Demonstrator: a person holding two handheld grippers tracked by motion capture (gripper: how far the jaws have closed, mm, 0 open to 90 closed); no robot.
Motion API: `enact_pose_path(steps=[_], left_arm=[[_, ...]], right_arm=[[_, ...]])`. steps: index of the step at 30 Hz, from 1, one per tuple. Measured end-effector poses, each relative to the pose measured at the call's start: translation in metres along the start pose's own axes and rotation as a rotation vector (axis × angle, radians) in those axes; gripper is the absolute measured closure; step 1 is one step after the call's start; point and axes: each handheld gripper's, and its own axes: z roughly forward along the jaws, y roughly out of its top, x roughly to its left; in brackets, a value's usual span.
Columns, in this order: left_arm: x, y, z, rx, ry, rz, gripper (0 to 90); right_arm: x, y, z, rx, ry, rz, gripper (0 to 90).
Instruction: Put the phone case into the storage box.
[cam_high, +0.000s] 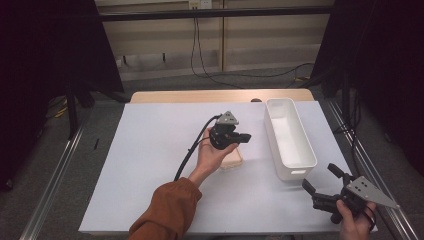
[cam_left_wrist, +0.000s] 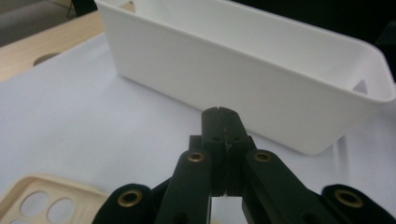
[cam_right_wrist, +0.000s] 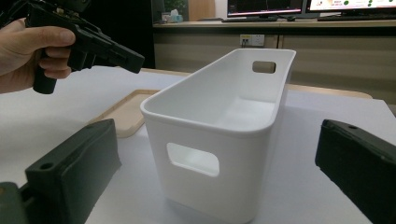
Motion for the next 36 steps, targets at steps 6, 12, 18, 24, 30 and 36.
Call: enact_pose_path(steps=[6,12,18,24,30,36], left_arm=[[0.005,0.006,0.007,0.1,-0.023,-0.018,90.0],[0.01,0.007,0.016,0.201,-0.022,-0.027,90.0],[0.012,-0.001,0.027,0.292,-0.014,-0.057,90.0],[0.01,-0.006,0.038,0.347,-0.012,-0.044,90.0],[0.008,-0.012,0.045,0.397,-0.018,-0.033,90.0],[0.007,-0.017,0.048,0.408,-0.029,-0.032,90.0]], right_arm=[[0.0,0.0,0.0,0.0,0.003,0.004,0.0],[0.0,0.0,0.0,0.001,0.003,0.003,0.0],[0.0,0.0,-0.001,-0.002,0.002,0.001,0.0],[0.0,0.0,0.0,0.002,0.004,0.004,0.0],[0.0,0.0,-0.001,0.002,0.005,0.003,0.0],[0.0,0.0,-0.001,0.002,0.005,0.003,0.0]])
